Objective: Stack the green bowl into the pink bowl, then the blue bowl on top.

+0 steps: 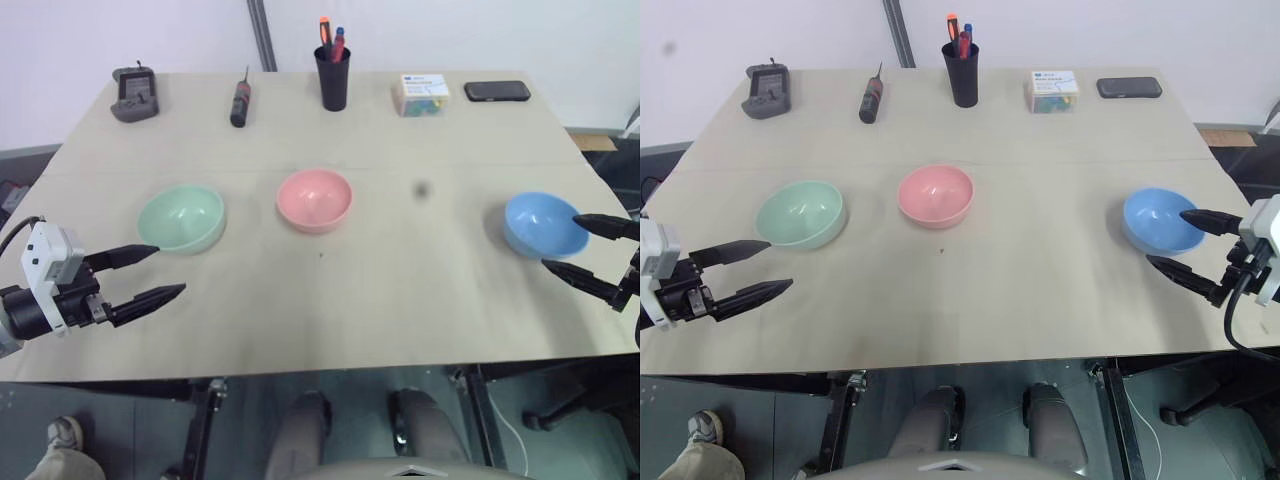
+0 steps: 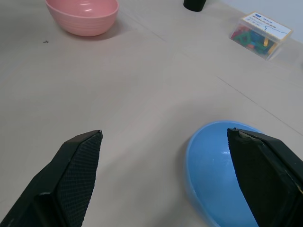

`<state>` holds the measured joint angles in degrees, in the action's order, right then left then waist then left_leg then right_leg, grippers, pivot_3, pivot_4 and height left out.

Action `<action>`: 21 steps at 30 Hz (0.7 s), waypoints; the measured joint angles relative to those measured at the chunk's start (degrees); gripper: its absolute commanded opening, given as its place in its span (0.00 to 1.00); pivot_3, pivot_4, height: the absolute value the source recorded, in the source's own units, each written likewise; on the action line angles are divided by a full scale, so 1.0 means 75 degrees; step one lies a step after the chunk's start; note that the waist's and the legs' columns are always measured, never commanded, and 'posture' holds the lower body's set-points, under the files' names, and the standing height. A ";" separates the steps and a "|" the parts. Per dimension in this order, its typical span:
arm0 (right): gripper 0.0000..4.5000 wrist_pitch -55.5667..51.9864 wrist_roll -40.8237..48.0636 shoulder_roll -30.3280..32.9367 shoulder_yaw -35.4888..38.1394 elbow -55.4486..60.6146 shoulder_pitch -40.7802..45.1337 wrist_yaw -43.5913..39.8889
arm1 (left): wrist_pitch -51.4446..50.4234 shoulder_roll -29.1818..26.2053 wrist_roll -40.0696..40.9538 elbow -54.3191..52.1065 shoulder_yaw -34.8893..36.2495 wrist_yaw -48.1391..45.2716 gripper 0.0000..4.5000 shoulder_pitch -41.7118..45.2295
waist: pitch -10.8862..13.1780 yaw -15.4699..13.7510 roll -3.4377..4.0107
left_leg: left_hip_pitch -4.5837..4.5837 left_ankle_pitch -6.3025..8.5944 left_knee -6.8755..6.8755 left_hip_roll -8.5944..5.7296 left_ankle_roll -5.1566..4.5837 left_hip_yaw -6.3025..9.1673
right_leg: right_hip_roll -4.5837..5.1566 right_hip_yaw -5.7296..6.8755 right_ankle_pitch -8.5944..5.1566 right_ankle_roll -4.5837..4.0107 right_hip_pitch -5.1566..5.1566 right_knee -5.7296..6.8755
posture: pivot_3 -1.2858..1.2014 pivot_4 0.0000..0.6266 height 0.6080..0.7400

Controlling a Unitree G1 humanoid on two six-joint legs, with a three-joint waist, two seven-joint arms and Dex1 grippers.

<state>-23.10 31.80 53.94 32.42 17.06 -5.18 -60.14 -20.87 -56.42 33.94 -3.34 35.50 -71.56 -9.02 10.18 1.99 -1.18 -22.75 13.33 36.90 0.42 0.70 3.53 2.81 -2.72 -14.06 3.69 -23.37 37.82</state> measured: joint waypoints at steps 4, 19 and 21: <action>0.99 0.0138 -0.0056 -0.0008 -0.0232 -0.0139 0.0273 0.0013 | -0.0175 0.0071 0.0073 -0.0290 -0.0029 0.0223 1.00 0.0230 | 0.0000 0.0001 -0.0001 | 0.0000 0.0000 0.0005 0.0000 0.0000 0.0000 | 0.0000 0.0000 0.0001 0.0000 0.0001 0.0001 | 0.52 0.24 1.00; 0.99 0.0792 -0.1440 -0.1444 -0.3597 -0.0667 0.3070 0.0863 | -0.0551 0.0970 0.0747 -0.1946 -0.0869 0.0958 1.00 0.0692 | 0.0003 0.0039 0.0002 | -0.0003 0.0000 0.0011 0.0005 0.0001 -0.0003 | -0.0014 -0.0014 0.0014 0.0003 -0.0010 0.0016 | 0.52 0.24 1.00; 0.99 0.1159 -0.2158 -0.2225 -0.4562 -0.1198 0.3973 0.1047 | -0.0510 0.1276 0.0736 -0.2093 -0.0958 0.1134 1.00 0.0500 | 0.0002 0.0088 0.0000 | 0.0004 -0.0001 0.0011 0.0007 0.0001 -0.0020 | -0.0014 -0.0030 0.0016 0.0003 -0.0013 0.0016 | 0.52 0.24 1.00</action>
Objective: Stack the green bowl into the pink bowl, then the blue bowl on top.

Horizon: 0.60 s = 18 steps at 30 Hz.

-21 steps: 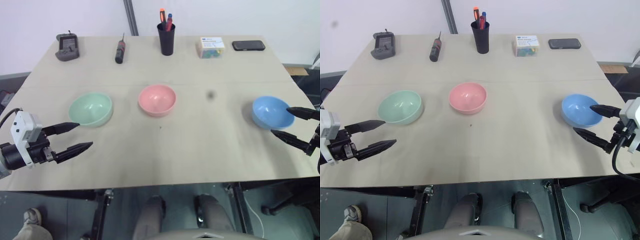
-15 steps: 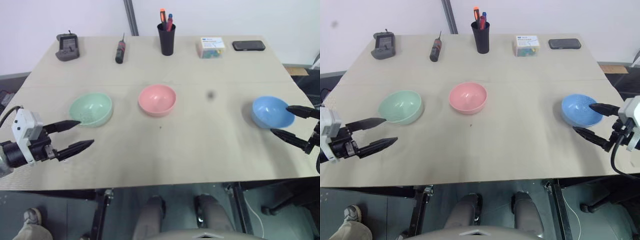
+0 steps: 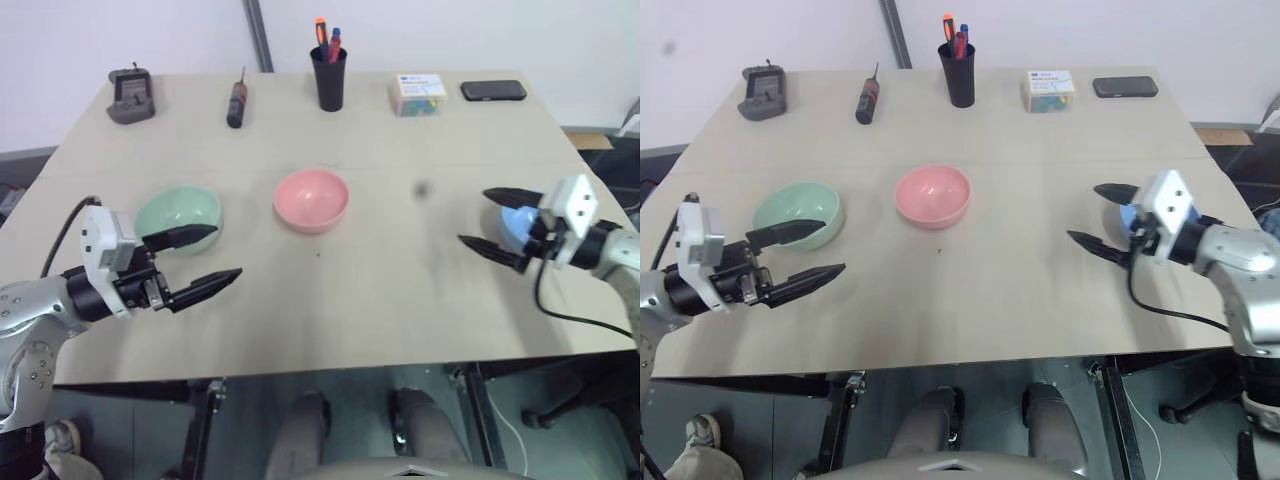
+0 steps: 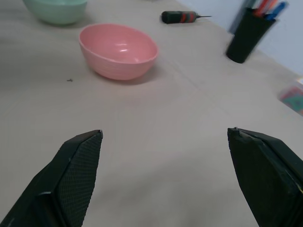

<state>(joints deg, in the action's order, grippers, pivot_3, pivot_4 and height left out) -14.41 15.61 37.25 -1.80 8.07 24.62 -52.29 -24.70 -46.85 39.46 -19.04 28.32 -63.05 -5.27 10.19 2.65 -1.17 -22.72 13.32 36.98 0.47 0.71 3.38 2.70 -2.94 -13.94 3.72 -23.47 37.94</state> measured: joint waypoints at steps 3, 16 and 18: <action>0.99 0.0635 -0.0699 -0.0928 -0.1239 -0.0711 0.0750 0.0005 | 0.0120 0.0222 -0.0022 -0.0284 -0.0231 0.0111 1.00 -0.0374 | 0.0001 -0.0034 -0.0003 | -0.0010 0.0000 -0.0001 0.0002 0.0000 0.0017 | -0.0002 0.0013 0.0001 -0.0005 -0.0002 0.0001 | 0.52 0.24 1.00; 0.99 0.3967 -0.2936 -0.2735 -0.2718 -0.4982 0.3105 0.0523 | 0.0310 0.0346 0.0108 -0.0655 0.0451 0.0307 1.00 -0.1262 | 0.0002 -0.0053 -0.0003 | -0.0012 0.0000 -0.0013 -0.0011 0.0003 0.0034 | 0.0010 0.0029 0.0002 -0.0008 0.0000 -0.0005 | 0.52 0.24 1.00; 0.99 0.4332 -0.3141 -0.2837 -0.2811 -0.5459 0.3233 0.0535 | 0.0327 0.0357 0.0171 -0.0715 0.0511 0.0291 1.00 -0.1344 | 0.0002 -0.0029 -0.0003 | -0.0007 0.0000 -0.0014 -0.0011 0.0003 0.0029 | 0.0009 0.0027 0.0002 -0.0009 0.0000 -0.0004 | 0.52 0.24 1.00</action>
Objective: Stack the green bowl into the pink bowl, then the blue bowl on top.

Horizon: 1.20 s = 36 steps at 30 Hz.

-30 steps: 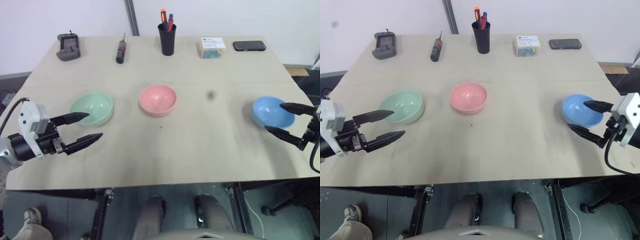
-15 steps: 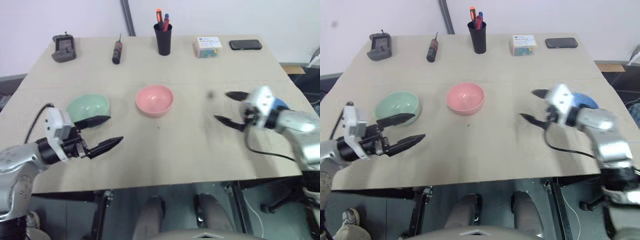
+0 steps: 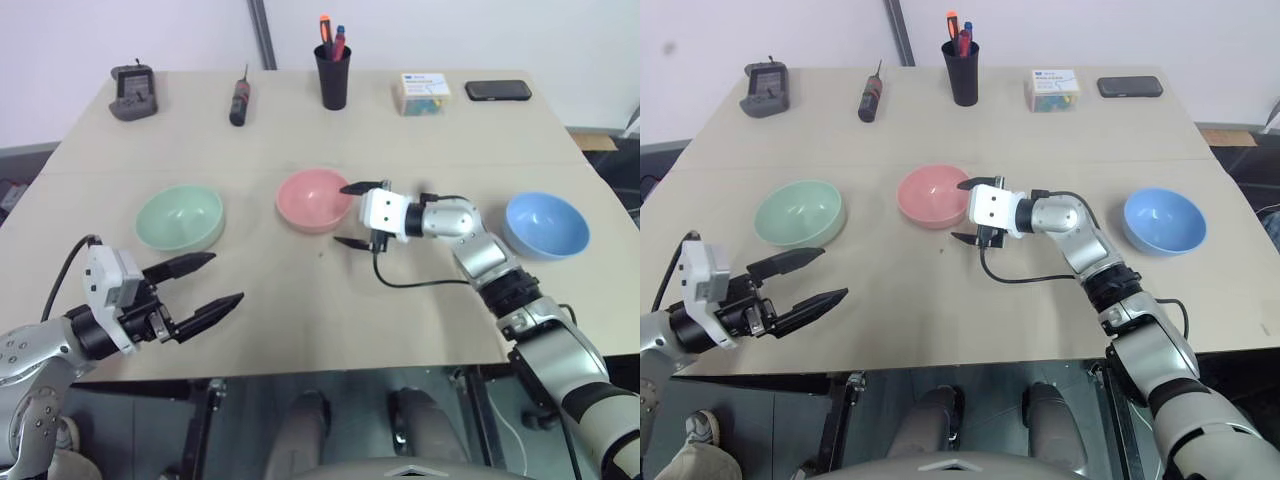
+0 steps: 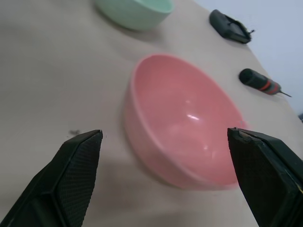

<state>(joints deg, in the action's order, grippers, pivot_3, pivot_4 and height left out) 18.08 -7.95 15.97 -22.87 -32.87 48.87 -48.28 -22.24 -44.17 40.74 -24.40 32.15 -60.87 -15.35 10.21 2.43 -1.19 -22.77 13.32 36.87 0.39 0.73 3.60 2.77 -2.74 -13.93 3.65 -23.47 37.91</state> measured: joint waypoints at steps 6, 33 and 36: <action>0.62 0.0740 -0.0980 -0.0447 -0.0279 -0.1764 0.0880 0.0764 | 0.0013 0.0087 0.0001 -0.0048 0.0009 0.0088 1.00 -0.0028 | 0.0001 0.0035 0.0002 | 0.0009 -0.0001 -0.0003 0.0005 0.0001 0.0000 | -0.0009 0.0000 0.0001 -0.0005 -0.0001 0.0006 | 0.52 0.24 1.00; 0.08 -0.1803 0.0026 0.2091 -0.0442 0.3450 -0.1015 -0.3020 | 0.0330 0.0128 -0.0767 0.0367 -0.0696 0.0677 1.00 0.0907 | 0.0001 0.0013 0.0003 | 0.0019 0.0000 -0.0015 0.0009 0.0000 0.0005 | -0.0010 0.0007 0.0000 -0.0004 0.0003 0.0004 | 0.52 0.24 1.00; 0.33 -0.2277 -0.0021 0.2030 -0.0480 0.3471 -0.1015 -0.3014 | 0.0387 0.0128 -0.0949 0.0483 -0.0775 0.0795 1.00 0.1034 | 0.0002 -0.0010 0.0003 | 0.0012 0.0000 -0.0010 0.0006 0.0000 0.0009 | -0.0009 0.0011 0.0001 -0.0003 0.0002 0.0004 | 0.52 0.24 1.00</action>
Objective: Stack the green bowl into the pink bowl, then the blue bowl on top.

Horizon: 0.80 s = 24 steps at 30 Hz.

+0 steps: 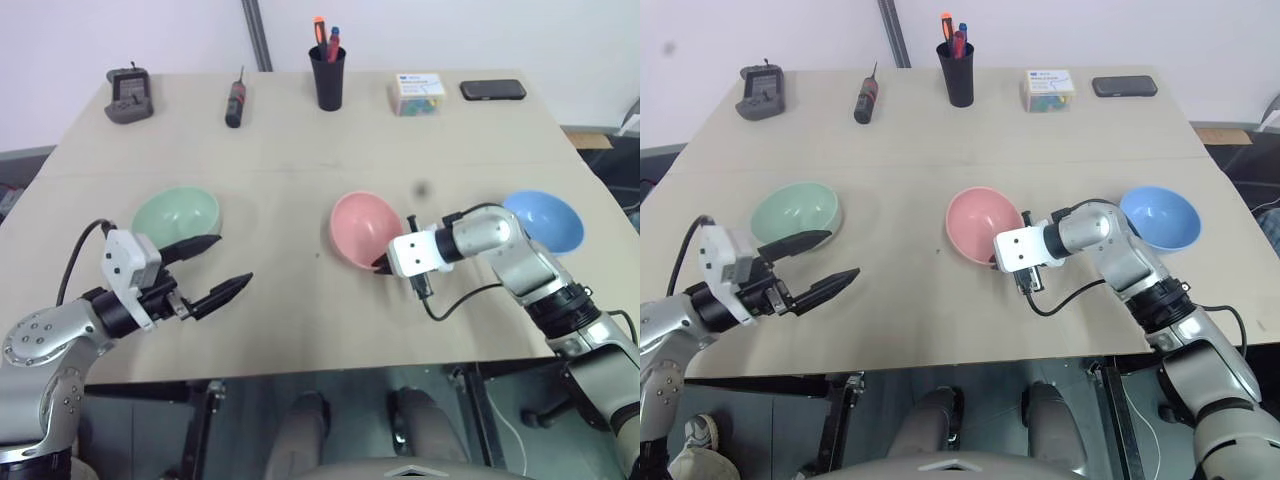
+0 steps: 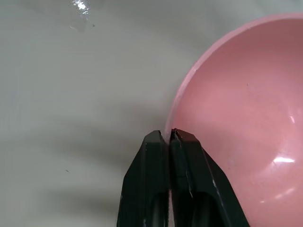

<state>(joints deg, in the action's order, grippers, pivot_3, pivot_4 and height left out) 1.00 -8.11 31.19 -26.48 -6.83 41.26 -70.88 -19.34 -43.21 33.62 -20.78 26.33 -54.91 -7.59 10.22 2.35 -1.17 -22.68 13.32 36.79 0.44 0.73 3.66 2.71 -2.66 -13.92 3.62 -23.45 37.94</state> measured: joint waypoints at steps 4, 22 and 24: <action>0.68 -0.0457 0.0009 -0.0013 0.0009 0.0062 -0.0011 0.0050 | 0.0103 -0.0003 -0.0284 0.0131 -0.0002 0.0158 1.00 0.0081 | 0.0000 -0.0005 0.0000 | -0.0010 0.0000 0.0000 -0.0006 0.0000 -0.0002 | 0.0010 -0.0001 0.0001 0.0001 -0.0001 -0.0008 | 0.52 0.24 1.00; 0.99 -0.2800 0.2926 -0.0306 0.2750 0.3769 -0.1452 0.1866 | -0.1862 -0.2131 -0.3816 0.0129 -0.1544 0.2518 1.00 0.1278 | 0.0003 -0.0011 -0.0002 | -0.0015 0.0000 -0.0003 -0.0009 0.0000 0.0011 | 0.0006 0.0008 -0.0001 0.0003 -0.0001 -0.0006 | 0.52 0.24 1.00; 0.99 -0.2796 0.2952 -0.0310 0.2746 0.3771 -0.1451 0.1968 | -0.2046 -0.2387 -0.4008 0.0137 -0.1942 0.2431 1.00 0.1472 | 0.0003 -0.0008 -0.0002 | -0.0016 0.0000 -0.0004 -0.0009 0.0000 0.0010 | 0.0006 0.0007 -0.0001 0.0003 -0.0002 -0.0006 | 0.52 0.24 1.00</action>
<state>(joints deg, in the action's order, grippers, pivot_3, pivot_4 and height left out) -19.97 14.02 28.87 -5.88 21.45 30.38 -56.12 -34.68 -61.11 3.56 -19.75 11.77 -36.67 3.44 10.25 2.29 -1.19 -22.80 13.32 36.76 0.37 0.73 3.74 2.75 -2.61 -13.93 3.65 -23.46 37.89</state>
